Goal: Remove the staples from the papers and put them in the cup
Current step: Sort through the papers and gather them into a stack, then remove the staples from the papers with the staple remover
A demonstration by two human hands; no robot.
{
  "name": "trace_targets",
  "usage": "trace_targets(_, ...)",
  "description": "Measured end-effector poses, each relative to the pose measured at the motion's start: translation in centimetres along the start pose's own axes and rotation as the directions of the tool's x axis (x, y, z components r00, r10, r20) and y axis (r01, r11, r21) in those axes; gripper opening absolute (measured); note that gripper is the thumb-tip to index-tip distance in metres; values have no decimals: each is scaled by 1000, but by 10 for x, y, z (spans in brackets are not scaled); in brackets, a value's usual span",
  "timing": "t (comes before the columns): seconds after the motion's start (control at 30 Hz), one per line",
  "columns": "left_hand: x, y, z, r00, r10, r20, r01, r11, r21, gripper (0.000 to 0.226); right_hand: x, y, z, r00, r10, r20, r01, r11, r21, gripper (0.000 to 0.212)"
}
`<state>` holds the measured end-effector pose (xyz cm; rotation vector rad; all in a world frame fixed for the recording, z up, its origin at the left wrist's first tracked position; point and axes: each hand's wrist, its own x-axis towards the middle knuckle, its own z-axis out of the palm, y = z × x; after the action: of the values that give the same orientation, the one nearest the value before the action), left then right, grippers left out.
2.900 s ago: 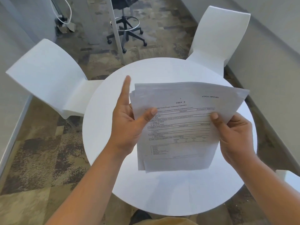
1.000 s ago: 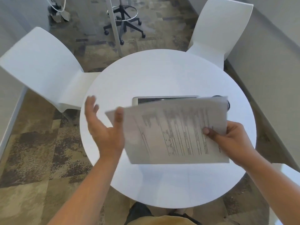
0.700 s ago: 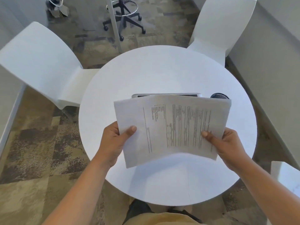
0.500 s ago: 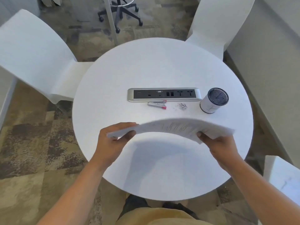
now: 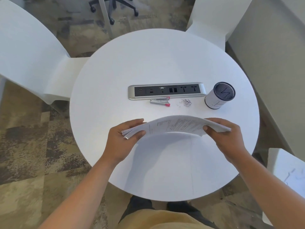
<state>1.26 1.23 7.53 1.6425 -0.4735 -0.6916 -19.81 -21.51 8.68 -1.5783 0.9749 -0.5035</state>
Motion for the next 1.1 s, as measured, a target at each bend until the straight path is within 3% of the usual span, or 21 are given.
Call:
trace_targets(0.13, 10, -13, -1, 997, -64, 42, 62, 997, 37, 39, 4, 18, 5, 997, 76, 25, -75, 996, -39, 27)
trace_targets(0.27, 15, -14, -8, 995, -65, 72, 62, 997, 44, 31, 4, 22, 6, 994, 86, -68, -90, 994, -58, 19)
trace_targets(0.5, 22, -23, -18, 986, -128, 105, 122, 990, 64, 22, 0, 25, 23, 990, 132, -41, -136, 983, -121, 23)
trace_targets(0.67, 27, -21, -29, 978, -151, 143, 154, 988, -8, 17, 0, 11, 28, 985, 132, -111, -142, 986, -86, 7)
trace_targets(0.73, 29, -19, -43, 979, -136, 154, 138, 990, 0, 39, -1, -3, 26, 994, 88, -67, -94, 992, -82, 15)
trace_targets(0.83, 43, -12, -65, 995, 58, 78, -72, 979, 189, 72, 2, -28, 23, 992, 93, 83, -82, 988, -128, 10)
trace_targets(0.93, 70, 9, -63, 985, 169, 40, -173, 941, 289, 66, 17, -38, 26, 942, 197, 271, -132, 961, -242, 11)
trace_targets(1.0, 86, 24, -43, 977, 105, 185, -154, 949, 276, 57, 27, -39, 36, 910, 236, 342, -132, 944, -302, 14)
trace_targets(1.1, 99, 34, -7, 898, 3, 439, -120, 964, 239, 32, 44, -39, 56, 865, 263, 428, -125, 938, -325, 19)
